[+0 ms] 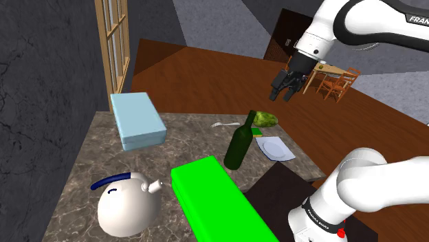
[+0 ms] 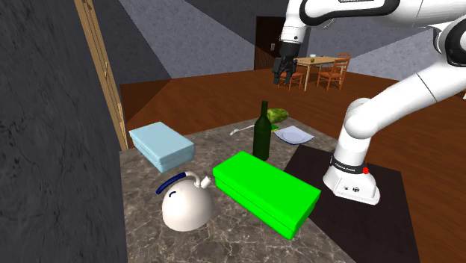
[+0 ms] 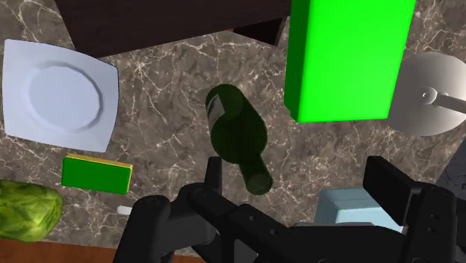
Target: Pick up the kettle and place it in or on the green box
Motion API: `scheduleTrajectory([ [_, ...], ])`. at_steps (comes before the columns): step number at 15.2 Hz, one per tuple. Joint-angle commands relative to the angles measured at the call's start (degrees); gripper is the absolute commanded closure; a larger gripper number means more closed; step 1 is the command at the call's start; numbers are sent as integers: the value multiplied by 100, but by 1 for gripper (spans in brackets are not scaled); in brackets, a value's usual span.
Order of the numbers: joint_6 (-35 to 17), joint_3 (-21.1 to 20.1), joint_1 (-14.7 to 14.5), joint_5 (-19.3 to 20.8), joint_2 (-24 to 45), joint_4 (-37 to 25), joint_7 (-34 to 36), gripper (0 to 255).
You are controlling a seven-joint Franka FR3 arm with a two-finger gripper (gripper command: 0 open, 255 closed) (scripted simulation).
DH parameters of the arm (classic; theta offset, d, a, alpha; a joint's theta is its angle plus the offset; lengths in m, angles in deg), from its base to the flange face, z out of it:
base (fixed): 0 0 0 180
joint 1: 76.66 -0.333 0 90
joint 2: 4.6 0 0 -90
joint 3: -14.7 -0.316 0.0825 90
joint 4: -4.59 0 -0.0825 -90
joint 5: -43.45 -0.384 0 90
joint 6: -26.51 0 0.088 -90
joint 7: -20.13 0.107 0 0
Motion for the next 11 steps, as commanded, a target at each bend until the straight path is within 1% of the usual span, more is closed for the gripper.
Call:
scheduleTrajectory([
  [1,0,0,0,0,0,0,0,0],
  [6,-462,-283,-373,-37,1076,-417,-335,0],
  [11,-795,-588,-688,-3,2123,-934,-631,0],
])
